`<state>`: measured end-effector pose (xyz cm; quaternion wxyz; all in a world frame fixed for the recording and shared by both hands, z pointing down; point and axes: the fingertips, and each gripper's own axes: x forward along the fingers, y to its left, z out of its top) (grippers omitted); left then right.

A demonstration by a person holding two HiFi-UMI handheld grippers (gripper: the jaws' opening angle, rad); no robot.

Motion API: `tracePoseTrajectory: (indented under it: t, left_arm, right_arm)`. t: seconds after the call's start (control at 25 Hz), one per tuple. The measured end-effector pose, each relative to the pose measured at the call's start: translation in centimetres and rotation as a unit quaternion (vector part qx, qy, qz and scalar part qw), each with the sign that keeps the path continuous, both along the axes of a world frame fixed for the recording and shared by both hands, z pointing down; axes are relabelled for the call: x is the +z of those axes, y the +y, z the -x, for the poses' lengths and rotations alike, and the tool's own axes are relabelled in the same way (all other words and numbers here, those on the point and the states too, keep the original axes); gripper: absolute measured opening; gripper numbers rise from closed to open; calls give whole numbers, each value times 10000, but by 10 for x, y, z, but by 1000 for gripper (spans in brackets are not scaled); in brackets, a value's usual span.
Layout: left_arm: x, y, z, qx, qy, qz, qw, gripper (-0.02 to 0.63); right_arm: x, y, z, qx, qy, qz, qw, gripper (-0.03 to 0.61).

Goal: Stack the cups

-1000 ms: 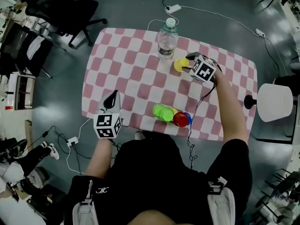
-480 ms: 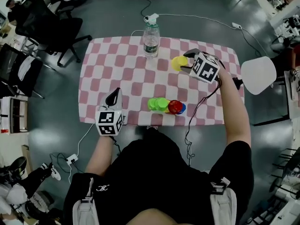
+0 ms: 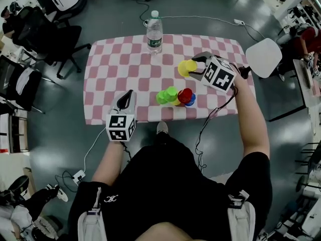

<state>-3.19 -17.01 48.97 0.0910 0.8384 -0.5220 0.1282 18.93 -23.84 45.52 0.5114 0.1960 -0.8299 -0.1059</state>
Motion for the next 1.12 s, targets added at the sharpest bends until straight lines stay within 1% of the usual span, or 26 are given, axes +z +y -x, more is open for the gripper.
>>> tracePoseTrajectory:
  t: [0.12,0.24,0.4,0.68,0.92,1.12]
  left_arm:
    - [0,13,-3,60,45,-6,10000,15]
    - [1,23,-8,137,75,-12,9999,15]
    - [1,31,-12,175,136,-30,9997,15]
    - [3,36,-9,148,132,-15,9998,15]
    - [5,38,-1,63,124,20,9999,15]
    - [14,40,1,12,104,116,9999,15]
  right_arm:
    - [7,24,5,115,-103,239,9996,218]
    - [18,42,5,216,-57,483,9986,218]
    - [30,56,6,291,18,696,9971,216]
    - [45,64,23,155,77,760,9970,218]
    - [61,67,27,116,218,950,9952,218]
    - [68,67,29,94,107,1005,9948,220]
